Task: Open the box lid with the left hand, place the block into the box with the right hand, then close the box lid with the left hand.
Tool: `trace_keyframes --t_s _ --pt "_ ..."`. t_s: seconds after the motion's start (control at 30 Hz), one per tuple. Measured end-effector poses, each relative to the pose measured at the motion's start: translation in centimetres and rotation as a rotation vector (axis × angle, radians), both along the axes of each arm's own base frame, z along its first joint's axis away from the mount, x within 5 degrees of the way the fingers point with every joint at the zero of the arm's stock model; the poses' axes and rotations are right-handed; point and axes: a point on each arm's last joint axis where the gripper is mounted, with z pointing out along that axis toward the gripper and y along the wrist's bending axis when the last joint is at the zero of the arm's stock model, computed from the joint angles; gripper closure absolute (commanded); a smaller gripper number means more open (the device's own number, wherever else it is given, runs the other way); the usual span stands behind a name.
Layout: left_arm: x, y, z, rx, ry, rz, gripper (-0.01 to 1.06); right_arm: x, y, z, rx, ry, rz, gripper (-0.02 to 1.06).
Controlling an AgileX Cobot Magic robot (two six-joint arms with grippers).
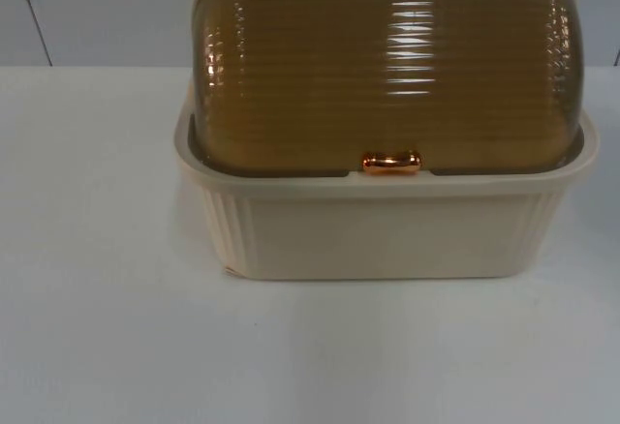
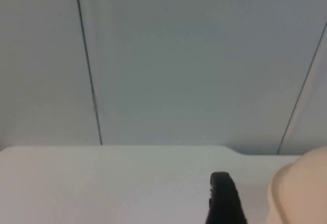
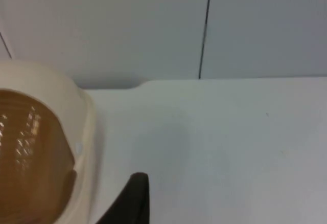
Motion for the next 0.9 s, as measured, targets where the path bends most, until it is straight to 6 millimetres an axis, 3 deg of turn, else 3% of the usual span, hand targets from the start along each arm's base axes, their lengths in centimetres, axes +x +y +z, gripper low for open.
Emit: trace_keyframes --t_s 0.17,0.3,0.33,0.47,0.5,0.6,0.67,0.7,0.8,0.9 --pt "-0.6 0.2 0.1 0.041 0.016 0.002 0.54 -0.9 -0.5 0.1 -0.015 0.009 -0.046 0.00" --pt "-3.6 0.6 1.2 0.092 -0.060 0.004 0.54 -4.0 -1.0 1.0 -0.042 -0.044 -0.079 0.00" --pt "-3.6 0.6 1.2 0.092 -0.060 0.004 0.54 -4.0 -1.0 1.0 -0.042 -0.044 -0.079 0.00" --pt "-8.7 1.1 3.7 0.121 -0.253 0.019 0.54 -8.4 -1.4 2.8 -0.063 -0.213 -0.099 0.00" --pt "-8.7 1.1 3.7 0.121 -0.253 0.019 0.54 -8.4 -1.4 2.8 -0.063 -0.213 -0.099 0.00" --pt "-14.1 1.6 6.1 0.191 -0.499 0.033 0.54 -12.9 -1.4 5.8 -0.111 -0.441 -0.083 0.00" --pt "-16.4 1.8 6.6 0.235 -0.578 0.043 0.54 -15.5 -1.5 7.5 -0.151 -0.550 -0.084 0.00" --pt "-16.4 1.8 6.6 0.235 -0.578 0.043 0.54 -15.5 -1.5 7.5 -0.151 -0.550 -0.084 0.00" --pt "-21.0 2.3 7.3 0.268 -0.693 0.072 0.54 -19.2 -1.6 9.8 -0.233 -0.688 -0.088 0.00" --pt "-23.6 2.5 7.8 0.271 -0.761 0.089 0.54 -21.3 -1.7 10.7 -0.291 -0.762 -0.094 0.00"
